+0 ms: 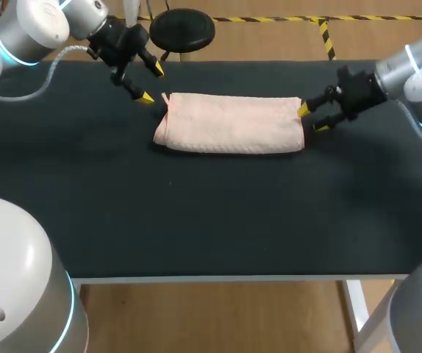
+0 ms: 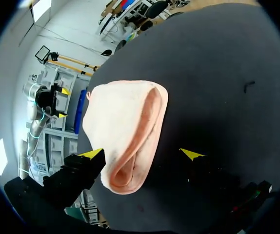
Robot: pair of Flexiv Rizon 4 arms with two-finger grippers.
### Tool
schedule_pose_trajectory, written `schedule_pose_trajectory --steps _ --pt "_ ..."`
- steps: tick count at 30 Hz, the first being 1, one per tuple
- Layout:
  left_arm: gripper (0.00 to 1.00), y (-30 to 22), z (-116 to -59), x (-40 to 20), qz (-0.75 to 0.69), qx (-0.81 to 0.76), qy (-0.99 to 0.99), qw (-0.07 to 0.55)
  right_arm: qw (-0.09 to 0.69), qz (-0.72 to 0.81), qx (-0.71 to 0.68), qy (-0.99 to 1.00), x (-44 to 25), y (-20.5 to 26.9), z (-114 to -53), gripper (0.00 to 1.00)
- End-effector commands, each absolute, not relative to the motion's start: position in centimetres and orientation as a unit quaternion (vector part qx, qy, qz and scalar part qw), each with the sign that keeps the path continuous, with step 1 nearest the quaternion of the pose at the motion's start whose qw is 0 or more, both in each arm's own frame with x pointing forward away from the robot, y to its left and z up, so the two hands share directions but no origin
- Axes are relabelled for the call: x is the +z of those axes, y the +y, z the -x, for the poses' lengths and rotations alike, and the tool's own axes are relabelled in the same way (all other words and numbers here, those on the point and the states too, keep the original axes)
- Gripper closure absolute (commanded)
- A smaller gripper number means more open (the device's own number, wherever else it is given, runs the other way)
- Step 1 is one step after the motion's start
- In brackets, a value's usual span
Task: Fold the towel
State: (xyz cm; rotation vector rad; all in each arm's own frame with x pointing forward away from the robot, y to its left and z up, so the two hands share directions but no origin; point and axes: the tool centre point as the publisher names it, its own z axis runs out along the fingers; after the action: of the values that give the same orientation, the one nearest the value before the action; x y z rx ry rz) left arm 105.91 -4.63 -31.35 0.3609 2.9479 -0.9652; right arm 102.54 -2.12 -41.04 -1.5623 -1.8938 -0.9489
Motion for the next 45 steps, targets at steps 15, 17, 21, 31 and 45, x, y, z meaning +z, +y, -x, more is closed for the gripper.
schedule_pose_trajectory --steps 15,17,21,31,45 --pt "0.0 -4.6 -105.9 -31.5 -0.116 -0.31 0.943 0.01 0.243 0.572 -0.366 -0.693 -41.6 0.3 -102.9 0.0" --pt "0.0 -4.6 -105.9 -31.5 -0.116 -0.31 0.943 0.01 0.244 0.571 -0.367 -0.693 -41.8 0.7 -103.1 0.0" --pt "0.0 -4.6 -105.9 -31.5 -0.116 -0.31 0.943 0.01 0.247 0.569 -0.368 -0.693 -42.0 1.3 -103.3 0.0" --pt "0.0 -4.6 -105.9 -31.5 -0.116 -0.31 0.943 0.01 0.251 0.567 -0.367 -0.694 -42.3 2.4 -103.5 0.0" --pt "0.0 -4.6 -105.9 -31.5 -0.116 -0.31 0.943 0.01 0.254 0.563 -0.374 -0.692 -42.4 4.5 -104.0 0.0"
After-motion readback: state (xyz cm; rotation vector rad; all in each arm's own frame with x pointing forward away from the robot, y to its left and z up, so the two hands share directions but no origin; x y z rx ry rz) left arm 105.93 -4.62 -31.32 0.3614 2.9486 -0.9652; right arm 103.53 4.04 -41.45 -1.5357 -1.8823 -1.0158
